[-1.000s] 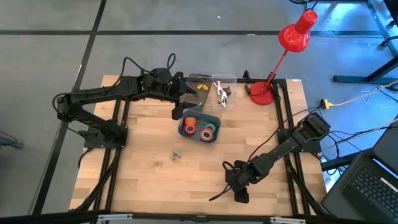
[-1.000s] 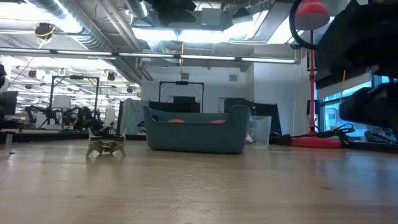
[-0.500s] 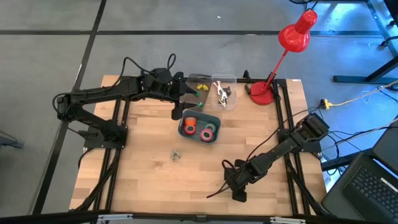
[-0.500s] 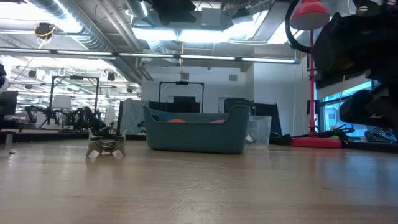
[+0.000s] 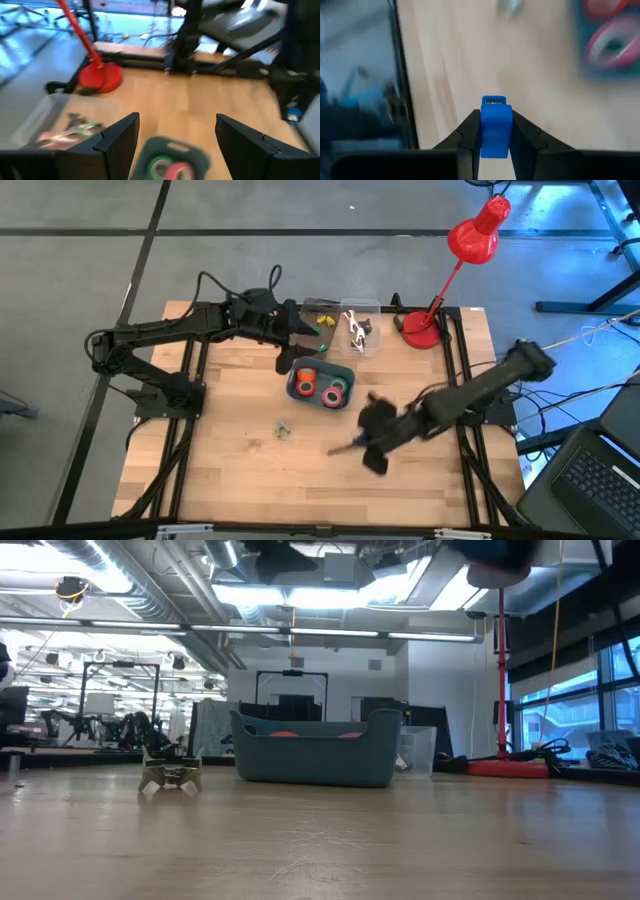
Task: Pick and place Stapler, Stapler remover, tape
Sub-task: Put the blue stapler into the black bin
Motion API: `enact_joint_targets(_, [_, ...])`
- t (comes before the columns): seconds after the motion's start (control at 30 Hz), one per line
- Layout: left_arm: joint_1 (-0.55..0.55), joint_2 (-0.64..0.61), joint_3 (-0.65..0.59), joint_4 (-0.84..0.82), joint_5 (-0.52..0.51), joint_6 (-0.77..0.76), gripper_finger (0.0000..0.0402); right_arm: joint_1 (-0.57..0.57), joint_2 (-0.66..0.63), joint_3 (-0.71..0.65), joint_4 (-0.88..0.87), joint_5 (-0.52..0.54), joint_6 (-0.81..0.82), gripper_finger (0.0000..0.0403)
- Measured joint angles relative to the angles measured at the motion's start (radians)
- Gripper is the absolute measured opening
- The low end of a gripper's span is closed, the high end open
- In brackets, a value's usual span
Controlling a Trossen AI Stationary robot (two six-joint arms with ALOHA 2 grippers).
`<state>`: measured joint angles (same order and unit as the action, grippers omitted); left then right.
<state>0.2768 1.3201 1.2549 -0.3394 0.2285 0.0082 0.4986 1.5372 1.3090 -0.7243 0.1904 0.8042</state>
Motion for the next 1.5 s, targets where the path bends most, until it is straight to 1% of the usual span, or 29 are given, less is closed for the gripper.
enact_joint_targets(0.07, [-0.004,0.000,-0.005,0.051,0.043,-0.042,0.0251,-0.033,-0.072,0.034,-0.001,0.072,-0.033,0.0070])
enact_joint_targets(0.13, [-0.016,-0.001,-0.025,0.139,0.062,-0.084,0.0251,-0.065,-0.138,0.071,0.002,0.132,-0.079,0.0070])
enact_joint_targets(0.2, [-0.026,0.000,-0.054,0.240,0.072,-0.110,0.0251,-0.097,-0.192,0.100,0.005,0.163,-0.122,0.0070])
enact_joint_targets(0.27, [-0.031,0.002,-0.072,0.357,0.091,-0.155,0.0251,-0.130,-0.224,0.126,0.001,0.165,-0.173,0.0070])
enact_joint_targets(0.33, [-0.034,0.014,-0.079,0.508,0.103,-0.209,0.0251,-0.164,-0.245,0.158,0.006,0.171,-0.229,0.0070])
enact_joint_targets(0.43, [-0.043,0.043,-0.085,0.705,0.124,-0.295,0.0251,-0.212,-0.252,0.211,0.054,0.172,-0.334,0.0070])
enact_joint_targets(0.5, [-0.048,0.067,-0.085,0.820,0.171,-0.358,0.0251,-0.242,-0.245,0.238,0.086,0.143,-0.411,0.0070])
enact_joint_targets(0.57, [-0.046,0.091,-0.085,0.896,0.213,-0.414,0.0251,-0.269,-0.240,0.264,0.108,0.099,-0.464,0.0070])
enact_joint_targets(0.63, [-0.045,0.116,-0.085,0.926,0.226,-0.443,0.0251,-0.293,-0.238,0.285,0.136,0.057,-0.500,0.0070])
enact_joint_targets(0.73, [-0.045,0.152,-0.085,0.989,0.239,-0.481,0.0251,-0.320,-0.235,0.309,0.131,0.010,-0.525,0.0070])
enact_joint_targets(0.87, [-0.045,0.209,-0.067,1.075,0.268,-0.528,0.0251,-0.342,-0.228,0.322,0.128,-0.004,-0.551,0.0070])
enact_joint_targets(0.97, [-0.048,0.246,-0.014,1.073,0.272,-0.528,0.0251,-0.359,-0.224,0.323,0.129,-0.017,-0.551,0.0070])
enact_joint_targets(1.07, [-0.057,0.276,0.048,1.082,0.274,-0.482,0.0251,-0.371,-0.222,0.323,0.125,-0.031,-0.551,0.0070])
enact_joint_targets(1.23, [-0.060,0.328,0.142,1.074,0.340,-0.481,0.0251,-0.380,-0.222,0.323,0.122,-0.036,-0.554,0.0070])
enact_joint_targets(1.43, [-0.061,0.355,0.164,1.059,0.359,-0.481,0.0251,-0.380,-0.223,0.323,0.130,-0.035,-0.554,0.0070])
enact_joint_targets(1.5, [-0.063,0.354,0.164,1.057,0.355,-0.457,0.0251,-0.380,-0.223,0.323,0.133,-0.035,-0.554,0.0070])
